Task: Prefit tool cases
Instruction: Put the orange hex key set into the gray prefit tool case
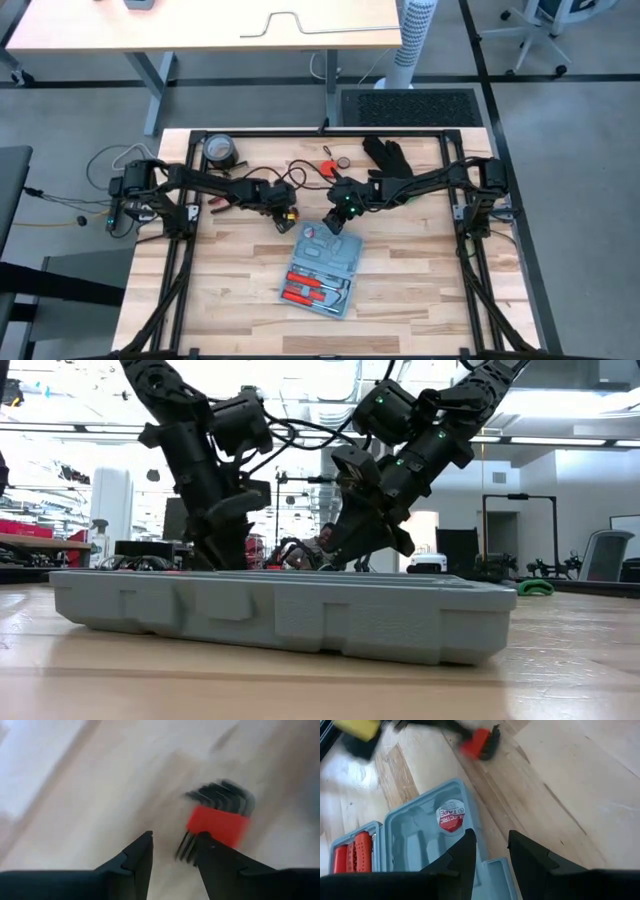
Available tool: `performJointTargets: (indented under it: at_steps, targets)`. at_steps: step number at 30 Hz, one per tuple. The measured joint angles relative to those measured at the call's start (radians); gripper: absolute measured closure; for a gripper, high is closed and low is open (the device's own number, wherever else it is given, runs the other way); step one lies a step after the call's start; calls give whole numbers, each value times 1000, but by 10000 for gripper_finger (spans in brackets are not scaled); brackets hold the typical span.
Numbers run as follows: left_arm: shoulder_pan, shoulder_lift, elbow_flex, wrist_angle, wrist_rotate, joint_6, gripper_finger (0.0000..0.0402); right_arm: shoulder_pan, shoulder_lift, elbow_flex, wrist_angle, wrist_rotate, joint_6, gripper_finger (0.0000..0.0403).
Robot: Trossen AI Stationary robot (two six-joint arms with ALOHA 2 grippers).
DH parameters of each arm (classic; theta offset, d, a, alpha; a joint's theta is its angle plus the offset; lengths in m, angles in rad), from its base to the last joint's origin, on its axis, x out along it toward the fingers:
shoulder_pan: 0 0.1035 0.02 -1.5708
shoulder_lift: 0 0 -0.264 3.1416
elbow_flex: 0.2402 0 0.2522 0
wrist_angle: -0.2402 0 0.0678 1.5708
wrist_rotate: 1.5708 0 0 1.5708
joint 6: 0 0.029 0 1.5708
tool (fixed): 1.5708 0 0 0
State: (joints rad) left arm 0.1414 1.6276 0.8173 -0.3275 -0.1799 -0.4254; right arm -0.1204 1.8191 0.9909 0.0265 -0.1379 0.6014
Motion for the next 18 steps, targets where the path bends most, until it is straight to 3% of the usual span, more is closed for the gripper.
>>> performJointTargets:
  at_steps: [7,18]
  targets:
    - [48,-9,0,-226,-57,87,262,0,0,0,1,0,-1,276]
    - [44,-145,-8,-253,-47,185,263,-23,-32,1,38,-36,-33,276]
